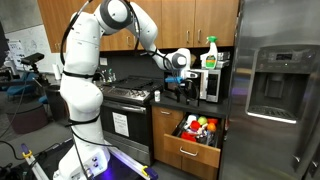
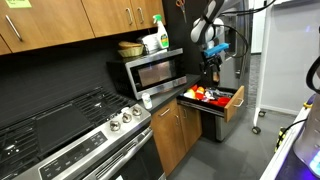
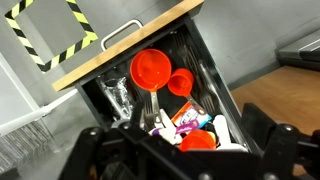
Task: Remove the red pot out of the drawer
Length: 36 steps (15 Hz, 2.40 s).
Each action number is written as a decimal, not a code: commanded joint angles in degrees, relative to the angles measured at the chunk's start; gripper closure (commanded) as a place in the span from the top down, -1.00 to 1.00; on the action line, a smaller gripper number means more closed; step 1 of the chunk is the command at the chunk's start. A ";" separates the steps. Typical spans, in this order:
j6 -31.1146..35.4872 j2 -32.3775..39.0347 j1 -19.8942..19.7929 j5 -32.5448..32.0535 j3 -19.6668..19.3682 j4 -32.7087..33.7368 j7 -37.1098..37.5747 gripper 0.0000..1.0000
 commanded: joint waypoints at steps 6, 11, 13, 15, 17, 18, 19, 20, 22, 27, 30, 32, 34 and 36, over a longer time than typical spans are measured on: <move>2.12 4.90 1.03 0.76 -0.23 0.93 4.15 1.00; 3.56 5.89 0.54 2.19 -0.73 1.15 6.84 1.00; 4.50 6.41 0.62 2.68 -0.95 1.27 8.15 1.00; 5.58 7.11 0.50 3.83 -1.12 1.60 9.44 1.00; 6.38 7.73 0.50 4.51 -1.36 1.95 10.55 1.00; 6.61 8.04 0.56 4.48 -1.54 2.18 11.06 1.00; 7.17 8.50 1.00 4.09 -1.64 2.07 12.12 1.00; 7.35 8.84 1.05 4.09 -1.68 2.24 12.54 1.00; 7.79 9.24 0.89 4.73 -1.46 2.15 12.72 1.00; 10.19 10.69 -0.29 11.66 0.49 1.29 10.95 1.00; 11.14 11.40 -0.67 16.05 1.11 1.04 10.46 1.00; 11.64 11.70 -0.57 17.92 1.18 0.74 10.45 1.00; 11.05 11.66 -0.64 19.08 1.24 0.70 9.84 1.00; 10.41 12.14 0.36 17.74 0.38 1.33 11.16 1.00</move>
